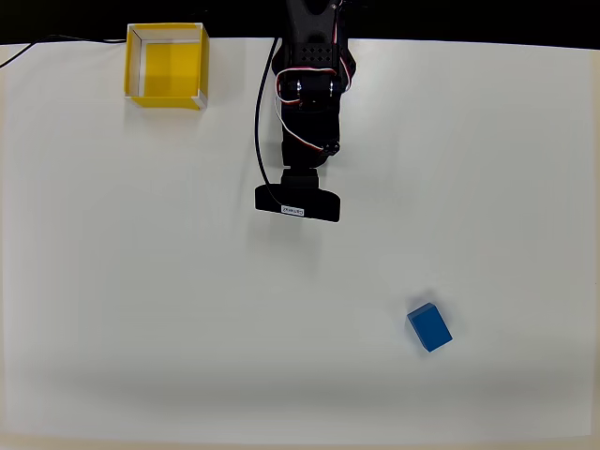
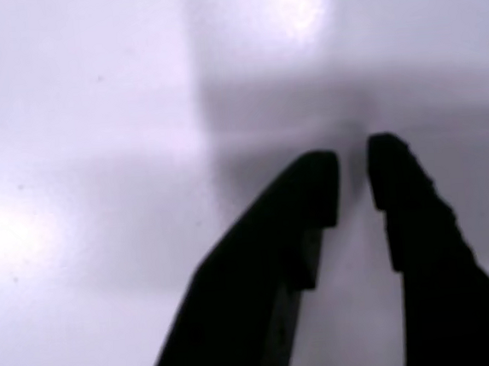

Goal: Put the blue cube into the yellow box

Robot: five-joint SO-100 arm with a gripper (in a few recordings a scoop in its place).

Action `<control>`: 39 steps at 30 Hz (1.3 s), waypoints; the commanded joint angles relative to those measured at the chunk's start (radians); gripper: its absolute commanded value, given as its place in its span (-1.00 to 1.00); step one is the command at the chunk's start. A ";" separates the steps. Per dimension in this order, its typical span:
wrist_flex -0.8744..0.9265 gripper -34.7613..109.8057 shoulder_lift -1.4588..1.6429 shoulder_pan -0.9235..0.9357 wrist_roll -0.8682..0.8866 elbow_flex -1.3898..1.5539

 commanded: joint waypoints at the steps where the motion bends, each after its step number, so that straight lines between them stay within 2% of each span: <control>1: 0.017 -0.52 0.025 -0.015 -0.002 0.026; 18: -0.025 -0.52 -0.023 -0.035 -0.049 -0.041; 28: -0.439 -0.43 -0.607 -0.023 0.002 -0.453; 35: -0.601 -0.12 -0.966 -0.032 0.060 -0.749; 39: -0.664 -0.03 -1.134 -0.058 0.052 -0.890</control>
